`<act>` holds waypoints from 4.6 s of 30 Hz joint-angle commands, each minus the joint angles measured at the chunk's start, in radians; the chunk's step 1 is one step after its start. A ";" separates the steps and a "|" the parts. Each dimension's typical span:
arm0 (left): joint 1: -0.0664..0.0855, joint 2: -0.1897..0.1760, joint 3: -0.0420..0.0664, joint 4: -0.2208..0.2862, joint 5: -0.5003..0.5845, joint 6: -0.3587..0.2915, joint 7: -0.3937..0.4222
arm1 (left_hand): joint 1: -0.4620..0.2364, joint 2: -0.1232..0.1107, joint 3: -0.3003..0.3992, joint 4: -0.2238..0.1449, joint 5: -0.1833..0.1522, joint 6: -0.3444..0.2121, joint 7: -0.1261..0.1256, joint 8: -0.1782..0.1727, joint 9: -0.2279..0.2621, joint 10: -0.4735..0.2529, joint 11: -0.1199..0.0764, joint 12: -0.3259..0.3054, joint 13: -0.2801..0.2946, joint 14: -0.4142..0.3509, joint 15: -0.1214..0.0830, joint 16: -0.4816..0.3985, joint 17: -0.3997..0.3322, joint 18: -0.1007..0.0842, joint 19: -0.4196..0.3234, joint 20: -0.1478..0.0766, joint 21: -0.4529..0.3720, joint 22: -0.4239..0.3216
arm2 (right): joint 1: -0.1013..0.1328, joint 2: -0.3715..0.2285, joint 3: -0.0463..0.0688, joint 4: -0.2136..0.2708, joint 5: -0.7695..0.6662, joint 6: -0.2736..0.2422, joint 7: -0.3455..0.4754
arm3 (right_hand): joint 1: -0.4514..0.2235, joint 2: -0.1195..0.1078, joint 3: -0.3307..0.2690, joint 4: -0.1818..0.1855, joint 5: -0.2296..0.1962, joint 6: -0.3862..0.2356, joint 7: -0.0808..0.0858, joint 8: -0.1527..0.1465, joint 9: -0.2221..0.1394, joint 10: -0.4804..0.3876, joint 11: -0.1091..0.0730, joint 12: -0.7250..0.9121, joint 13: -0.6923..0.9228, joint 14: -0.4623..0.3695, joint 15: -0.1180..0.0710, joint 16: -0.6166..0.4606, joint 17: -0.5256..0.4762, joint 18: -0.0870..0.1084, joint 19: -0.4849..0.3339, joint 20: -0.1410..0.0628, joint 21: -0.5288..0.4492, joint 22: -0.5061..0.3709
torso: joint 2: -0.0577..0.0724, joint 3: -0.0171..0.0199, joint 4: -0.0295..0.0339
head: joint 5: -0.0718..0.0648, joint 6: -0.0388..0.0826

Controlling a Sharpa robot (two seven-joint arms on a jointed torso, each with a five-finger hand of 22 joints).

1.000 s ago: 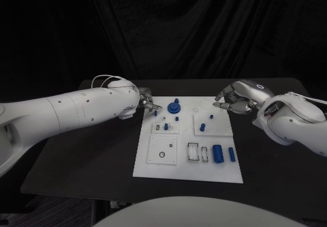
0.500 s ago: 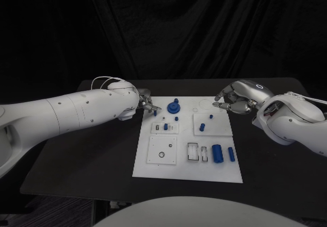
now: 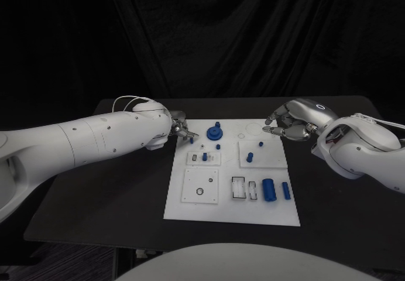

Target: Assemble the parts on the task board

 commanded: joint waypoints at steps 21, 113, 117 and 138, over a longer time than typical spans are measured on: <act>-0.013 0.010 0.001 -0.007 0.006 -0.003 0.042 | 0.038 0.006 0.000 0.000 0.071 -0.006 0.003 -0.029 0.020 0.104 0.010 0.003 0.263 0.106 0.008 0.006 0.263 0.005 -0.010 0.006 -0.018 0.153 | -0.003 0.002 0.001 0.001 -0.002 0.006 -0.001 | 0.004 0.009 0.006 -0.001 0.006 0.006 -0.002 -0.004 -0.001 0.071 0.004 -0.004 0.224 0.088 0.004 -0.005 0.192 -0.002 0.026 0.004 -0.006 0.204 | 0.000 -0.0007 -0.0008 | -0.008 0.000; -0.093 -0.191 0.001 0.335 0.117 -0.225 -0.032 | -0.035 -0.166 0.528 0.000 0.228 0.023 -0.009 0.014 0.025 0.104 -0.003 0.003 0.263 0.106 -0.004 0.006 0.263 0.004 0.000 -0.006 -0.035 0.181 | -0.004 -0.006 0.001 -0.001 0.009 0.025 -0.018 | 0.037 0.012 0.027 -0.004 0.067 0.017 -0.005 -0.004 -0.006 0.068 0.000 -0.008 0.220 0.087 0.001 -0.008 0.188 -0.001 0.024 0.002 -0.011 0.202 | 0.001 -0.0001 0.0007 | -0.001 0.000; -0.094 -0.190 0.001 0.335 0.116 -0.211 -0.039 | -0.038 -0.165 0.521 -0.001 0.217 0.023 -0.009 0.013 0.025 0.104 -0.003 0.003 0.263 0.106 -0.005 0.006 0.263 0.004 0.001 -0.006 -0.035 0.181 | -0.004 -0.005 0.001 -0.001 0.009 0.026 -0.020 | 0.038 0.012 0.028 -0.005 0.069 0.017 -0.005 -0.004 -0.006 0.068 0.000 -0.008 0.220 0.087 0.001 -0.008 0.188 -0.001 0.024 0.002 -0.011 0.202 | 0.000 0.0004 0.0001 | 0.002 0.000; -0.096 -0.189 0.001 0.332 0.116 -0.150 -0.066 | -0.120 -0.147 0.411 0.005 0.005 0.028 -0.002 -0.012 0.021 0.104 0.003 0.003 0.263 0.106 0.001 0.006 0.263 0.006 -0.001 -0.001 -0.047 0.183 | -0.006 -0.003 0.001 -0.005 0.009 0.032 -0.025 | 0.056 0.005 0.039 -0.007 0.112 0.021 -0.006 -0.005 -0.008 0.068 0.000 -0.008 0.220 0.087 0.000 -0.008 0.187 -0.001 0.025 0.000 -0.011 0.202 | 0.000 0.0001 -0.0001 | 0.003 0.000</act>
